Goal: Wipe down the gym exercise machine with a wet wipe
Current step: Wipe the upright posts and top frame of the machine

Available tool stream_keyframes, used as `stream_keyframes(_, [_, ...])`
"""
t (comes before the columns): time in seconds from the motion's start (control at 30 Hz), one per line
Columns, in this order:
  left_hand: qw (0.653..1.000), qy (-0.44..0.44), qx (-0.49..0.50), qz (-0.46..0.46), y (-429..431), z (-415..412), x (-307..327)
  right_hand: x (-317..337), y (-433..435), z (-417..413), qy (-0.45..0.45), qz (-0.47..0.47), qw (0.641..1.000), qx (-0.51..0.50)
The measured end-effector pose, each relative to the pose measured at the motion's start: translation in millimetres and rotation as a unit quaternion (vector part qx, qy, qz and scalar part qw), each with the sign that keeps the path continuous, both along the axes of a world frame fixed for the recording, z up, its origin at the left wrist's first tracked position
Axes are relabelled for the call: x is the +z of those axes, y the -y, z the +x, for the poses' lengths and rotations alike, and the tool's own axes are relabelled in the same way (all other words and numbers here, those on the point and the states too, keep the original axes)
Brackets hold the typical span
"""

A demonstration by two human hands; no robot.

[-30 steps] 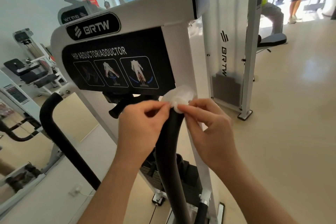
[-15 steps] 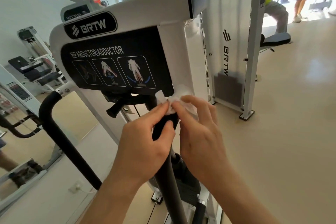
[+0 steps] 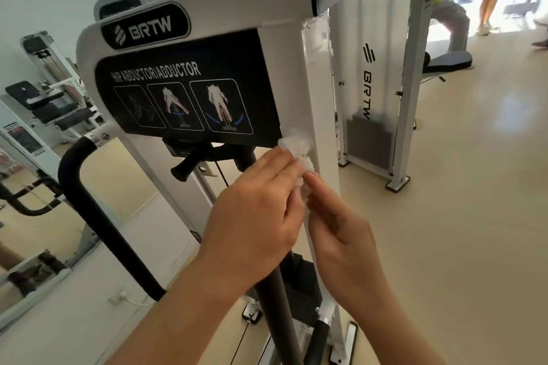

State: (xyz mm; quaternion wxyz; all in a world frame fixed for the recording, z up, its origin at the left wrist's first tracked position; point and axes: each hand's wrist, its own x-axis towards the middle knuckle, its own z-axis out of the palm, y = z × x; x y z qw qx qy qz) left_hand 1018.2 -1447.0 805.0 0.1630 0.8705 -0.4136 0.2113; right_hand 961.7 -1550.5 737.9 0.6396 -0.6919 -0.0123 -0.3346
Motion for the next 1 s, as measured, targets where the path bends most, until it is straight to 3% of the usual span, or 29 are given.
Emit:
stream_keyframes(0.1, [0.983,-0.158,0.046,-0.078,8,21,19,5,-4,7,0.009,-0.055,0.997,-0.06])
stream_keyframes(0.2, [0.94,-0.284,0.031,-0.185,5,36,27,9,6,13,0.007,-0.041,0.994,-0.104])
stream_keyframes(0.37, [0.945,-0.256,-0.014,-0.204,-6,37,25,26,28,10,0.007,-0.055,0.993,-0.103])
stream_keyframes(0.5, [0.901,-0.343,-0.051,-0.259,-5,45,22,35,20,17,-0.001,-0.106,0.991,-0.079])
stream_keyframes(0.57, [0.9,-0.354,-0.058,-0.247,6,56,24,36,18,25,-0.017,-0.104,0.99,-0.092])
stream_keyframes(0.67, [0.932,-0.297,-0.054,-0.203,21,71,27,37,23,33,-0.037,-0.063,0.989,-0.126])
stream_keyframes(0.8, [0.975,-0.118,-0.06,-0.178,11,62,15,38,26,29,-0.067,-0.083,0.986,-0.128])
stream_keyframes(0.9, [0.982,0.005,-0.091,-0.168,-4,43,5,43,41,17,-0.13,-0.131,0.982,-0.034])
stream_keyframes(1.0, [0.98,0.136,-0.075,-0.125,-8,23,-10,40,69,8,-0.194,-0.089,0.973,0.091])
